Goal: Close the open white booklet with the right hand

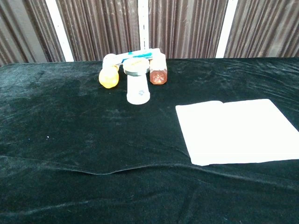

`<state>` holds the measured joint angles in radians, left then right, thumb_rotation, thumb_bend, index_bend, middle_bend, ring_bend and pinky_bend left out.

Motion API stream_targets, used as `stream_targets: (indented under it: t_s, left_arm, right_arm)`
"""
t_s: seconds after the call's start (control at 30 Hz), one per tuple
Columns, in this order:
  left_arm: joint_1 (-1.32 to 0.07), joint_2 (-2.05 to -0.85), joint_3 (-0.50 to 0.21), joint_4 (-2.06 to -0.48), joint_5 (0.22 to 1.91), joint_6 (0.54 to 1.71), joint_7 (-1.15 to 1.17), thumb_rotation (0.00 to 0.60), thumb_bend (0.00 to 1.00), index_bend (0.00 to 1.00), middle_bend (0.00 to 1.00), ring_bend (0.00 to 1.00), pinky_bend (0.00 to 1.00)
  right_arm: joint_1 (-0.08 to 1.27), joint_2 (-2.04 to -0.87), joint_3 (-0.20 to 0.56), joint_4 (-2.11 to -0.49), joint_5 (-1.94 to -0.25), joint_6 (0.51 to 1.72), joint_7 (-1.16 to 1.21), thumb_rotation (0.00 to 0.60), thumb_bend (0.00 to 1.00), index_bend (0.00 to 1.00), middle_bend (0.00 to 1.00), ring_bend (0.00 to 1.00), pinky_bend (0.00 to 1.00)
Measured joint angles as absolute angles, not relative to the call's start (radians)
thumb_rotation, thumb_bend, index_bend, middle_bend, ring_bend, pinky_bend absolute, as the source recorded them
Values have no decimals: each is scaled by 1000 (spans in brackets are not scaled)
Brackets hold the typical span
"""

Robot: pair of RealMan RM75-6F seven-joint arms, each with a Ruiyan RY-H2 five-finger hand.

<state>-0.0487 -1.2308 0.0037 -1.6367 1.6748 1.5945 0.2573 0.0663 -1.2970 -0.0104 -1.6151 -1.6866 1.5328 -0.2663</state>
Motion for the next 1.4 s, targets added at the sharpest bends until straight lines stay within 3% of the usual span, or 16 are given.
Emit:
stream_targets:
  t_s: [0.73,1.03,1.4]
  left_arm:
    - [-48,-1225,-2,-1642,1665,1596,248,600,184,0,0,0,0]
    - [-49,-1224,-5,-1643,1660,1595,251,600,183,0,0,0,0]
    - [-54,-1228,-9,-1636,1648,1584,250,600,183,0,0,0,0]
  right_arm:
    - [92,-1329,-14,-1634,-1678,1470,-291,600,174,0,0,0,0]
    - [160,-1419,29,-1700,-1620,1360,-375,600,174,0,0,0,0]
    - [240,-1632,102,-1660,-1460,1260,-487,600,131,0,0,0,0]
